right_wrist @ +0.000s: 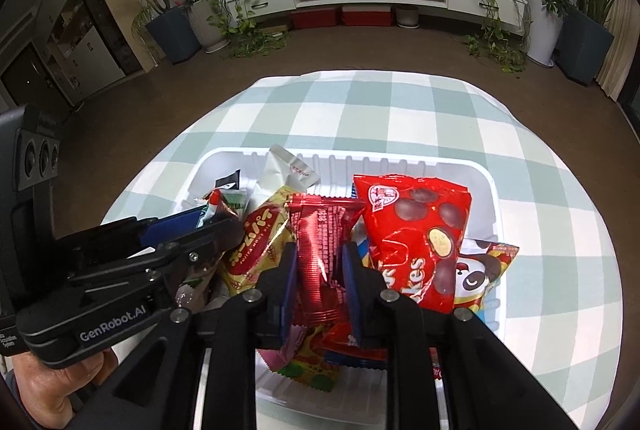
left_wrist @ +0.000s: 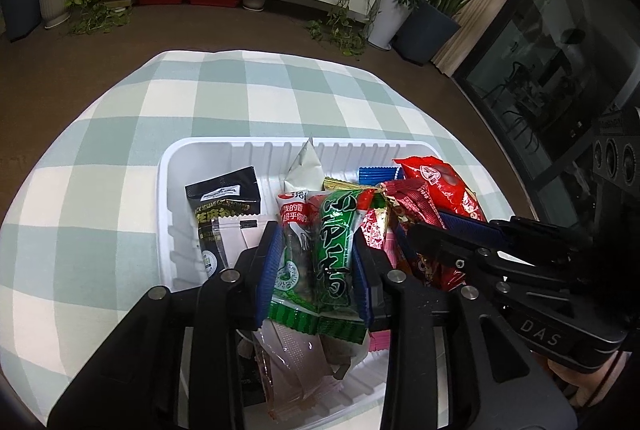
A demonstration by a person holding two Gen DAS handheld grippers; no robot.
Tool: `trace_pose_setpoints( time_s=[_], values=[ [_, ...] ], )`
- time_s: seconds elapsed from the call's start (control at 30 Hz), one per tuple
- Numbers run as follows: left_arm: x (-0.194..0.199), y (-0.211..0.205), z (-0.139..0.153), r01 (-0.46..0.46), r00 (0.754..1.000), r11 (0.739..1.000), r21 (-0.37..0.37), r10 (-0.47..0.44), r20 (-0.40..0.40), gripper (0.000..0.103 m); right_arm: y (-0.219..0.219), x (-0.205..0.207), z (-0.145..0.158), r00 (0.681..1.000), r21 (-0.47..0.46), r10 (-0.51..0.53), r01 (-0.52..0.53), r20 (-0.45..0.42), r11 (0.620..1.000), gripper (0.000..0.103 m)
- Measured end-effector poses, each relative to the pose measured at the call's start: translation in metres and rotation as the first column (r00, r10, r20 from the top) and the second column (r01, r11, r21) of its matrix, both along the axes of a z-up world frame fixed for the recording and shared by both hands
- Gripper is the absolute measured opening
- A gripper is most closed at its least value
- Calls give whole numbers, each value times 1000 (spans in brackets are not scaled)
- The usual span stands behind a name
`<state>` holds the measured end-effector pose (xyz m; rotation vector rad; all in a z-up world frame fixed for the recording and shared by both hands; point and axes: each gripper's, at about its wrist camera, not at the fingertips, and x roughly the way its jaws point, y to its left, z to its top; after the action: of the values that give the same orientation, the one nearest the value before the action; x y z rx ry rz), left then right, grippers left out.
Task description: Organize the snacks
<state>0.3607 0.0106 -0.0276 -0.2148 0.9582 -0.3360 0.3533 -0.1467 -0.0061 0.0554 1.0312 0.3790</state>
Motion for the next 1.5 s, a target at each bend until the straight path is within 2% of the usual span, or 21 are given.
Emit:
trace_pose_setpoints(
  time_s=[0.13,0.4,0.47,0.57,0.7,0.77,0.83,0.93,1.07,1.13,1.2,1.27,1.3,1.37,1.4,1.43,1.5],
  values=[
    [-3,2,1,-10,1000,1000,0,10,7,45,0,0,-1,1000,0,-2,2,-2,1000,28],
    [-10,3,4,-11,1000,1000,0,11,18,48,1,-3,1,1000,-8,0,0,8,1000,39],
    [-13,3,6,-8,1000,1000,10,8,28,51,0,-4,3,1000,-6,-4,4,13,1000,40],
    [-20,5,13,-19,999,1000,17,18,51,57,0,-8,7,1000,-10,-14,14,27,1000,45],
    [-32,10,24,-36,996,999,20,34,82,72,-3,-16,16,998,0,-25,25,50,1000,53],
    [-41,12,29,-45,994,999,23,43,99,77,-3,-22,22,997,-5,-30,30,73,1000,58],
    [-52,14,35,-49,992,998,27,46,116,87,-5,-29,28,995,6,-36,35,95,999,62],
    [-75,15,46,-63,985,997,43,55,163,95,-12,-45,41,988,30,-59,55,144,998,72],
    [-117,6,69,-59,963,994,92,32,269,100,-23,-75,61,962,57,-93,81,257,995,77],
    [-144,-2,83,-58,939,991,122,13,343,100,-35,-101,78,925,107,-136,104,356,989,81],
    [-171,-9,97,-89,911,982,164,14,413,101,-46,-127,96,871,151,-184,128,455,980,96],
    [-200,-16,112,-178,874,964,199,62,482,101,-57,-159,113,785,200,-242,153,571,968,103],
    [-209,-18,117,-215,859,954,207,84,504,101,-62,-180,123,726,217,-267,164,633,962,103],
    [-233,-21,125,-311,824,924,221,146,547,103,-65,-206,135,659,201,-277,191,700,961,103],
    [-247,-23,129,-370,801,901,227,185,570,103,-66,-216,139,636,192,-278,203,720,960,103],
    [-255,-24,131,-392,791,891,229,199,579,103,-68,-226,144,620,186,-280,213,733,959,103],
    [-274,-29,133,-405,786,883,239,203,584,103,-76,-241,150,617,203,-297,221,729,954,103]
  ],
)
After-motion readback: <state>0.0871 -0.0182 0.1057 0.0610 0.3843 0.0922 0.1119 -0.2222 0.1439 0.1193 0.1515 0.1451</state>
